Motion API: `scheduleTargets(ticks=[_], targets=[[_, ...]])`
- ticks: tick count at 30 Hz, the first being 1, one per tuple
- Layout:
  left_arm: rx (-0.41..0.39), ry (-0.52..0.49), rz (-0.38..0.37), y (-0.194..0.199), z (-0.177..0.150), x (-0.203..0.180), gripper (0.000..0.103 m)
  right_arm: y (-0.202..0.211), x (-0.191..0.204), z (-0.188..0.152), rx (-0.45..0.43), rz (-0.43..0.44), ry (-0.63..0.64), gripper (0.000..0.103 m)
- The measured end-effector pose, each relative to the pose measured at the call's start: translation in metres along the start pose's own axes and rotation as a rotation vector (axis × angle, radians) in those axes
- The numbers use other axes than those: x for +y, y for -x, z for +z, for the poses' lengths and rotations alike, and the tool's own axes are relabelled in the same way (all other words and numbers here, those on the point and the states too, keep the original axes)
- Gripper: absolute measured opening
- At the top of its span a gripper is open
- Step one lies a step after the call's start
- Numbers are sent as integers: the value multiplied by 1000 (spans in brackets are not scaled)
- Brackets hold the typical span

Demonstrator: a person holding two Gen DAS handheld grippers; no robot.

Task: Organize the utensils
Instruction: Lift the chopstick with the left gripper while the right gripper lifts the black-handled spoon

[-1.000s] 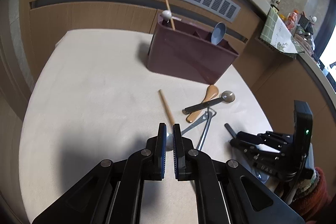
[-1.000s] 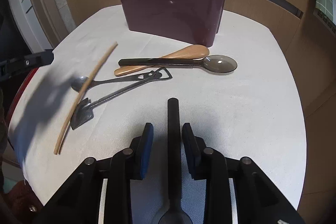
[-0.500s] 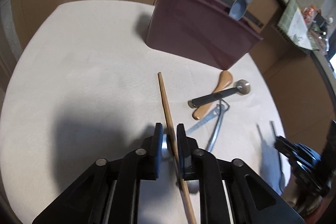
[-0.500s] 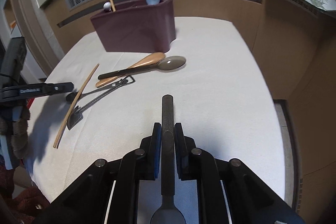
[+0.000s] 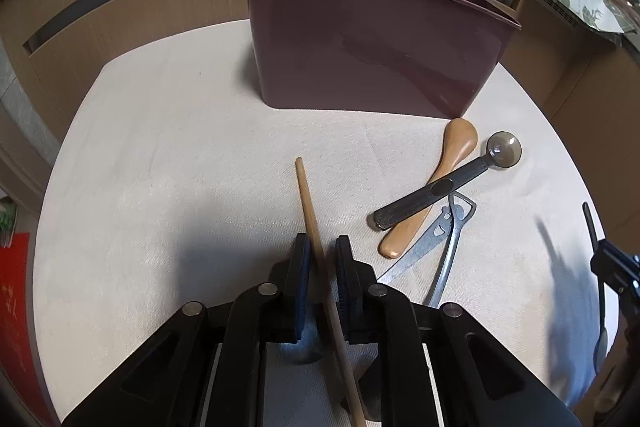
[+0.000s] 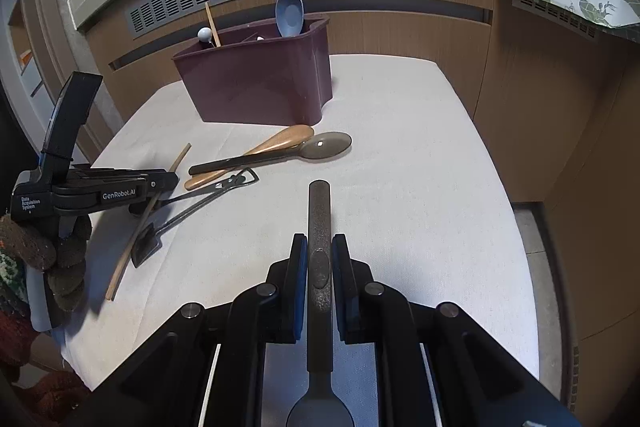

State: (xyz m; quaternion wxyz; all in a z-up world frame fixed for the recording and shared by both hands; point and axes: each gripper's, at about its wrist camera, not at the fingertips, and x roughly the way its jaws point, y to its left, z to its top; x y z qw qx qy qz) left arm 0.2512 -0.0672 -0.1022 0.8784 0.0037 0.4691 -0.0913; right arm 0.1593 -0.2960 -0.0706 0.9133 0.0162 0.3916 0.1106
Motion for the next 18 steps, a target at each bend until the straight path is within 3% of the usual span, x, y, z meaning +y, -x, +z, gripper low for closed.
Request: scheduleTargets(ticks=[8, 18], targets=[[-128, 57, -150, 61, -19, 10, 6, 20, 4, 7, -62, 37, 5, 11], [-254, 99, -223, 113, -23, 22, 6, 34, 7, 18, -106, 87, -17, 11]])
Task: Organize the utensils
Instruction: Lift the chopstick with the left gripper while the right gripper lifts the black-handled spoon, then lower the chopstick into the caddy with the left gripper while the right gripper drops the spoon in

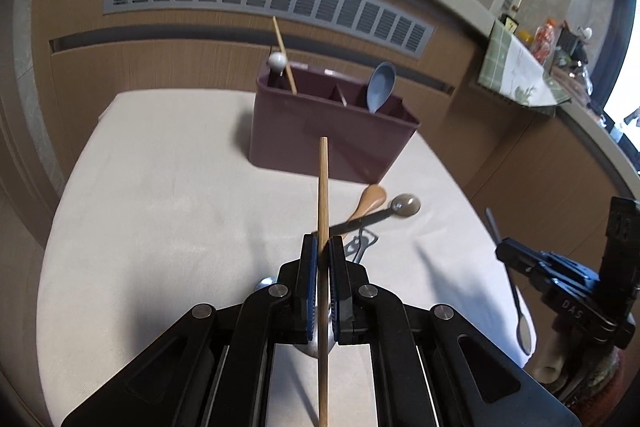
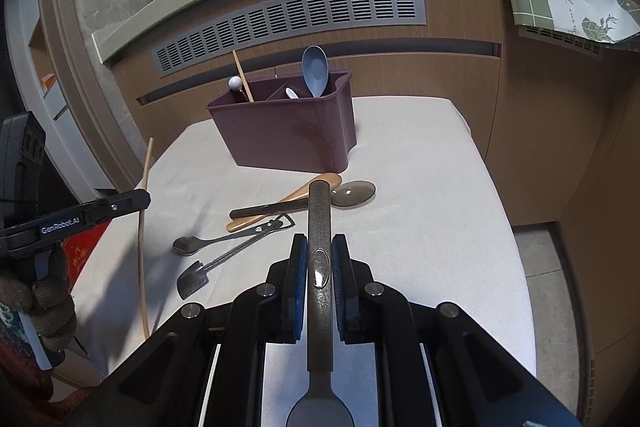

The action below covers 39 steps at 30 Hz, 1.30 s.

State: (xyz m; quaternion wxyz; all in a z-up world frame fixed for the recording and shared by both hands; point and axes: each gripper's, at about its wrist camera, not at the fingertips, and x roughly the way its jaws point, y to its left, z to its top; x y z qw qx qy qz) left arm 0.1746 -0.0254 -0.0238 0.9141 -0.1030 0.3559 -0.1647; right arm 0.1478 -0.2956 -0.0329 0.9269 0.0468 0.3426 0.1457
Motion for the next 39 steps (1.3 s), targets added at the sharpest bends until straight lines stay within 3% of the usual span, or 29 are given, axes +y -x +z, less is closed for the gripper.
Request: scheduleTargets(ticks=[12, 26, 39], targets=[[-8, 28, -10, -2, 3, 1, 6, -18, -6, -3, 28, -18, -20, 11], [-13, 23, -15, 1, 3, 1, 6, -76, -12, -31, 228, -41, 13, 12], [0, 39, -9, -1, 0, 5, 6, -96, 2, -9, 310, -66, 150, 11]])
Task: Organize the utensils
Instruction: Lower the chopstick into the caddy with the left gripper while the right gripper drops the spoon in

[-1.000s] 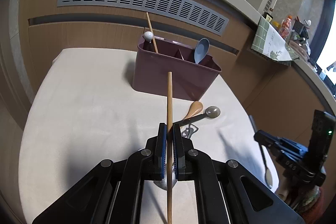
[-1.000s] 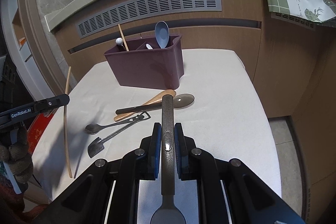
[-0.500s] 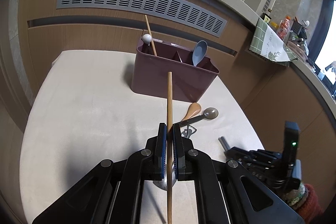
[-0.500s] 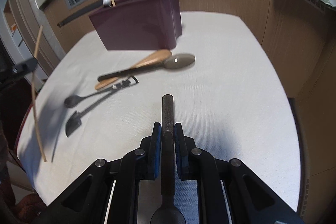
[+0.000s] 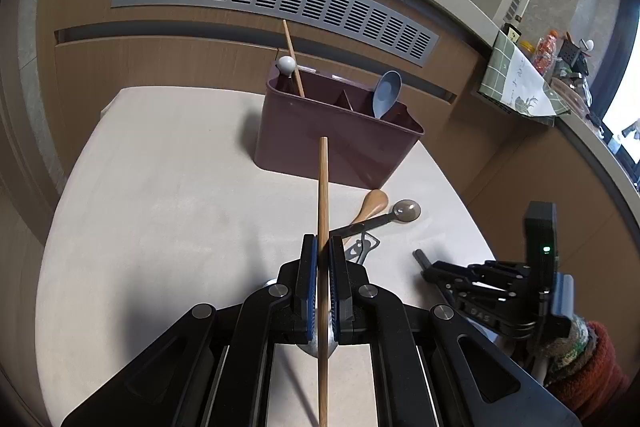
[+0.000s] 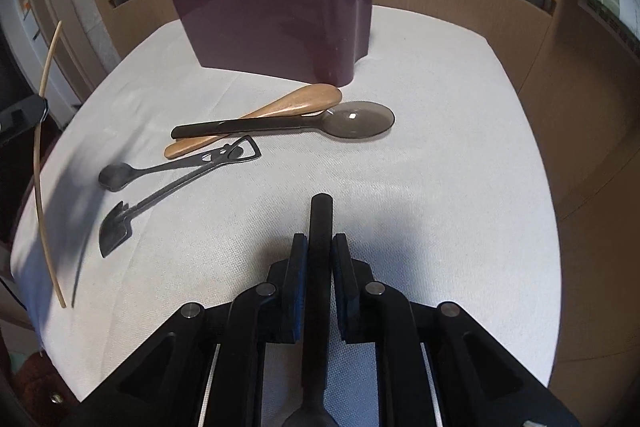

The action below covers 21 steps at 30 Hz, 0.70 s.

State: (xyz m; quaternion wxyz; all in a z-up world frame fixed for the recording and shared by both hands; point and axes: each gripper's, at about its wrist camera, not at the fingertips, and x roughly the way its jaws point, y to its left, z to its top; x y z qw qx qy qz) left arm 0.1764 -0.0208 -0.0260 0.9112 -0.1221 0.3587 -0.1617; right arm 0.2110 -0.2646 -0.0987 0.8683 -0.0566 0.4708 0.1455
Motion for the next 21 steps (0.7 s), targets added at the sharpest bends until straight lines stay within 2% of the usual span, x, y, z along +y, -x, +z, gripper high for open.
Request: scheduleTargets(ticks=[4, 8, 11, 13, 18, 21], targets=[[-11, 2, 1, 4, 1, 0, 6, 35, -4, -1, -140, 58, -45, 11], [-23, 8, -10, 5, 6, -3, 6, 57, -5, 2, -225, 62, -77, 11], [-73, -1, -30, 17, 23, -9, 6, 77, -5, 8, -312, 49, -93, 11], [-144, -26, -52, 32, 50, -16, 6, 99, -3, 28, -414, 45, -92, 11], [-403, -94, -106, 69, 133, -36, 6, 182, 1, 107, -794, 29, -56, 11], [-538, -95, -95, 65, 167, -37, 6, 193, 5, 142, -920, 42, -43, 11]])
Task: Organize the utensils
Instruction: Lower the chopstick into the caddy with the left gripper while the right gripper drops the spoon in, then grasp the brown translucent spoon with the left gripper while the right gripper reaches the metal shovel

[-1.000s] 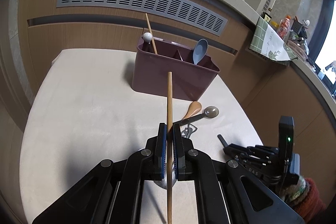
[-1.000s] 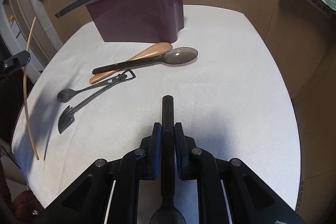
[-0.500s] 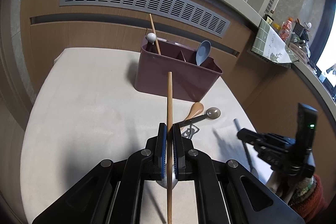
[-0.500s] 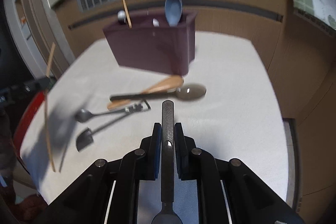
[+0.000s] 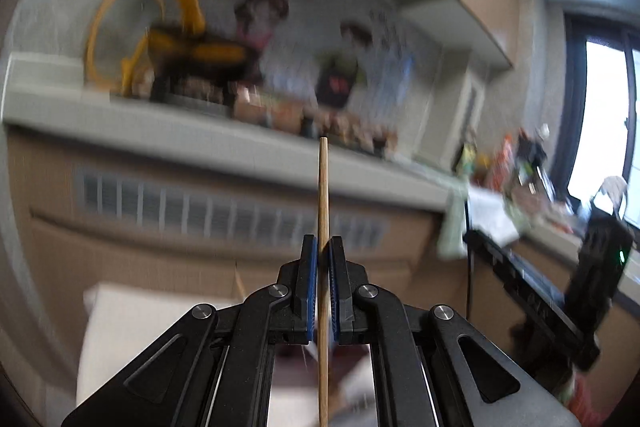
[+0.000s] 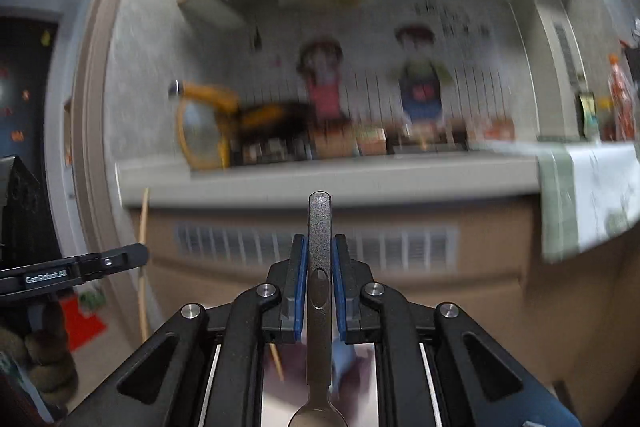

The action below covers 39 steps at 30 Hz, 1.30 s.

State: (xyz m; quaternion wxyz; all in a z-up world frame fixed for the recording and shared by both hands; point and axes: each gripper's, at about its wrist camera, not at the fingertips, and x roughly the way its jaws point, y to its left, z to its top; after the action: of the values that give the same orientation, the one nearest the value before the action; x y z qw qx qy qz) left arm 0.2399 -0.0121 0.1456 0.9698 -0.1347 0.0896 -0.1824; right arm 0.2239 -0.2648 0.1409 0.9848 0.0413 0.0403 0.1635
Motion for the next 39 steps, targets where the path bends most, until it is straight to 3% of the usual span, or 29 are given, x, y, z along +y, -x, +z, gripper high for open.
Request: scheduleTargets(ticks=[3, 11, 17, 20, 21, 23, 28, 31, 39], targets=[[-77, -9, 33, -30, 5, 10, 6, -31, 3, 2, -32, 4, -16, 11], [17, 91, 51, -116, -30, 57, 6, -104, 1, -44, 29, -37, -28, 11], [58, 132, 40, -139, -52, 69, 6, -124, -8, -69, 35, -47, -63, 11], [103, 128, 6, -144, -63, 71, 11, -126, -13, -80, 58, -15, -69, 14], [128, 122, -13, -145, -67, 72, 19, -127, -15, -85, 93, -18, -76, 15], [155, 118, -16, -140, -72, 73, 30, -124, -21, -91, 136, -45, -73, 15], [193, 115, 32, -98, -87, 78, 31, -74, -38, -104, 180, -86, -50, 20], [269, 123, 99, -76, -109, 84, 31, -51, -45, -116, 251, -94, -37, 24], [522, 163, 188, -16, -194, 88, 31, -23, -36, -195, 638, -28, -87, 24]])
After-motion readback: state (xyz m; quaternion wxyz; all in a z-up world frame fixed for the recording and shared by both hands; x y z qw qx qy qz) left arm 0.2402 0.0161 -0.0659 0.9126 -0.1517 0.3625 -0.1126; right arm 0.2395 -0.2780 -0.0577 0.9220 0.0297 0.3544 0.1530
